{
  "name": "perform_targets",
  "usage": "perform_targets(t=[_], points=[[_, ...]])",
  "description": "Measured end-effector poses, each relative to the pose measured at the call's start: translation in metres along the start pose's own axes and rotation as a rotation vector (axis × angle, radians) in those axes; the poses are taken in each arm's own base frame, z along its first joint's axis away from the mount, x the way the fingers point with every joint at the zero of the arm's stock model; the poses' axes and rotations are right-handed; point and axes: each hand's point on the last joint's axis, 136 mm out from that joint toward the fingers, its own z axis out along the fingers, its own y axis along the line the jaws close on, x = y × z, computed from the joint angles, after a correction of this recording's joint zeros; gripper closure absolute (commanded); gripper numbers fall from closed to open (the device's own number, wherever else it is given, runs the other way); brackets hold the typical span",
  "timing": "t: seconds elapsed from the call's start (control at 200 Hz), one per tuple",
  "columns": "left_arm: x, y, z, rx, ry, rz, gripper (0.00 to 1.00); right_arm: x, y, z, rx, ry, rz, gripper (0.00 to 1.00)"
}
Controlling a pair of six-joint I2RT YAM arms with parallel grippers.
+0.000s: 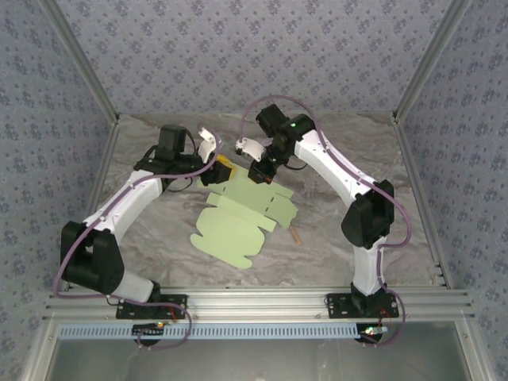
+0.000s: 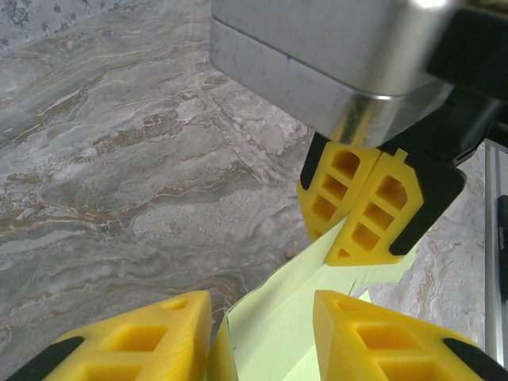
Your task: Fold the paper box
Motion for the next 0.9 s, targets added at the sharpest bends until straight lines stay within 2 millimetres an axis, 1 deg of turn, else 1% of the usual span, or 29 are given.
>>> perform_targets(t=[0.08, 0.195, 0.445, 0.555, 0.67, 0.795, 0.899], points=[[0.0, 0.001, -0.001, 0.004, -0.004, -0.004, 0.67, -0.001, 0.0, 0.0, 0.001, -0.004, -0.005, 1.0], [0.0, 0.002, -0.004, 0.01, -0.008, -0.001, 0.82, -0.001, 0.001, -0.001, -0.001, -0.007, -0.01, 1.0], [0.002, 0.0, -0.004, 0.019, -0.003, -0.003, 0.95, 0.002, 0.001, -0.002, 0.0, -0.003, -0.008, 1.0], [0.0, 0.004, -0.003, -0.005, -0.006, -0.005, 0.98, 0.0, 0.0, -0.002, 0.007, -0.007, 0.02, 1.0], [-0.003, 0.009, 0.0, -0.059, -0.021, -0.01, 1.0, -0.002, -0.003, -0.002, 0.023, -0.014, 0.078, 1.0], [-0.005, 0.015, 0.002, -0.132, -0.043, -0.016, 1.0, -0.005, -0.005, -0.001, 0.041, -0.015, 0.15, 1.0], [-0.009, 0.02, 0.001, -0.198, -0.067, -0.02, 0.99, -0.011, -0.006, -0.001, 0.062, -0.025, 0.203, 1.0]])
